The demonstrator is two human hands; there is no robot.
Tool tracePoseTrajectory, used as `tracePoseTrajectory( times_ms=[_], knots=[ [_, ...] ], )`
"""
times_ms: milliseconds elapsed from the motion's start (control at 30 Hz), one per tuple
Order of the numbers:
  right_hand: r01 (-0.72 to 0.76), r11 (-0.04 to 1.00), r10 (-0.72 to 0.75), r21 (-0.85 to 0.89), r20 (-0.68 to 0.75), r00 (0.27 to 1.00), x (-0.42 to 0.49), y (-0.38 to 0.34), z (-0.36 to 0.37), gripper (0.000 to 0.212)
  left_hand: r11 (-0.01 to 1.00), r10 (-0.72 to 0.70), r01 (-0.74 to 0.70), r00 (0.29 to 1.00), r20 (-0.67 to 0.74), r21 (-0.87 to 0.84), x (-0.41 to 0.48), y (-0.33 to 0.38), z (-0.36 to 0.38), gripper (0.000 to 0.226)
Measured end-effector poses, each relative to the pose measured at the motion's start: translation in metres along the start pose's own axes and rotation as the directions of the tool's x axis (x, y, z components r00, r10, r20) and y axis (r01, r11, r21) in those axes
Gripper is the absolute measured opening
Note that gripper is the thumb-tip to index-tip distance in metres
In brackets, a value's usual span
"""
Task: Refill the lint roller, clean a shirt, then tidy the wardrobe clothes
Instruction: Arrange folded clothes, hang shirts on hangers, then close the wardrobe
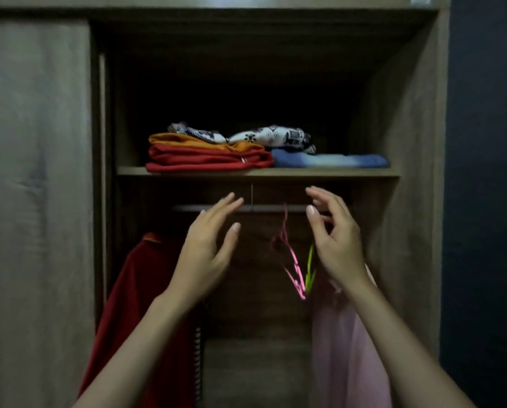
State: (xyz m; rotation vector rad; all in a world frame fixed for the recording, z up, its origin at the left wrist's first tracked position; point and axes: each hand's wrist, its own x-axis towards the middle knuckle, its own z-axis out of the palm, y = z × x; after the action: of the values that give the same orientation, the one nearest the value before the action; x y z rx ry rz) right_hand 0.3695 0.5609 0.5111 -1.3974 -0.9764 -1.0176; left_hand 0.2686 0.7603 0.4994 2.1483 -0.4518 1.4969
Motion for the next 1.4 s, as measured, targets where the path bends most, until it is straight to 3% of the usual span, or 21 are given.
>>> tracePoseTrajectory(
  times_ms=[167, 333, 533, 700, 800, 933, 1067, 1267, 1400],
  knots=[
    [0.116, 0.992, -0.116, -0.043, 0.022, 0.993, 0.078, 0.002, 0.02, 0.032, 0.984, 0.095, -0.08, 0.992, -0.087, 0.158, 0.071, -0.011, -0.013, 0.045],
    [0.152, 0.978, -0.15, -0.142, 0.024, 0.988, 0.137, 0.015, 0.028, 0.038, 0.961, 0.116, -0.072, 0.981, -0.153, 0.268, 0.13, -0.027, -0.021, 0.044],
    [-0.13, 0.905, 0.151, -0.406, 0.019, 0.988, 0.187, 0.042, 0.029, 0.054, 0.903, 0.089, -0.02, 0.986, -0.14, 0.429, 0.184, -0.059, -0.044, 0.049],
    [-0.197, 0.827, 0.307, -0.527, 0.129, 0.943, 0.191, 0.065, 0.04, 0.068, 0.89, -0.044, 0.048, 0.999, -0.02, 0.453, 0.196, -0.096, -0.067, 0.056],
    [-0.114, 0.79, 0.278, -0.602, 0.186, 0.942, 0.188, 0.066, 0.046, 0.07, 0.884, -0.129, 0.084, 0.989, 0.067, 0.461, 0.195, -0.107, -0.072, 0.063],
    [-0.008, 0.816, 0.209, -0.578, 0.282, 0.936, 0.187, 0.067, 0.046, 0.076, 0.893, -0.186, 0.107, 0.973, 0.14, 0.438, 0.197, -0.116, -0.079, 0.072],
    [0.038, 0.82, 0.153, -0.571, 0.283, 0.947, 0.188, 0.068, 0.047, 0.074, 0.824, -0.21, 0.082, 0.963, 0.168, 0.56, 0.208, -0.116, -0.076, 0.06],
    [0.042, 0.839, 0.077, -0.543, 0.194, 0.978, 0.192, 0.066, 0.052, 0.054, 0.709, -0.061, 0.022, 0.998, 0.03, 0.705, 0.219, -0.115, -0.064, 0.033],
    [0.069, 0.871, -0.009, -0.486, 0.126, 0.992, 0.189, 0.063, 0.05, 0.039, 0.696, 0.009, 0.031, 0.999, -0.052, 0.717, 0.218, -0.117, -0.061, 0.028]
  ],
)
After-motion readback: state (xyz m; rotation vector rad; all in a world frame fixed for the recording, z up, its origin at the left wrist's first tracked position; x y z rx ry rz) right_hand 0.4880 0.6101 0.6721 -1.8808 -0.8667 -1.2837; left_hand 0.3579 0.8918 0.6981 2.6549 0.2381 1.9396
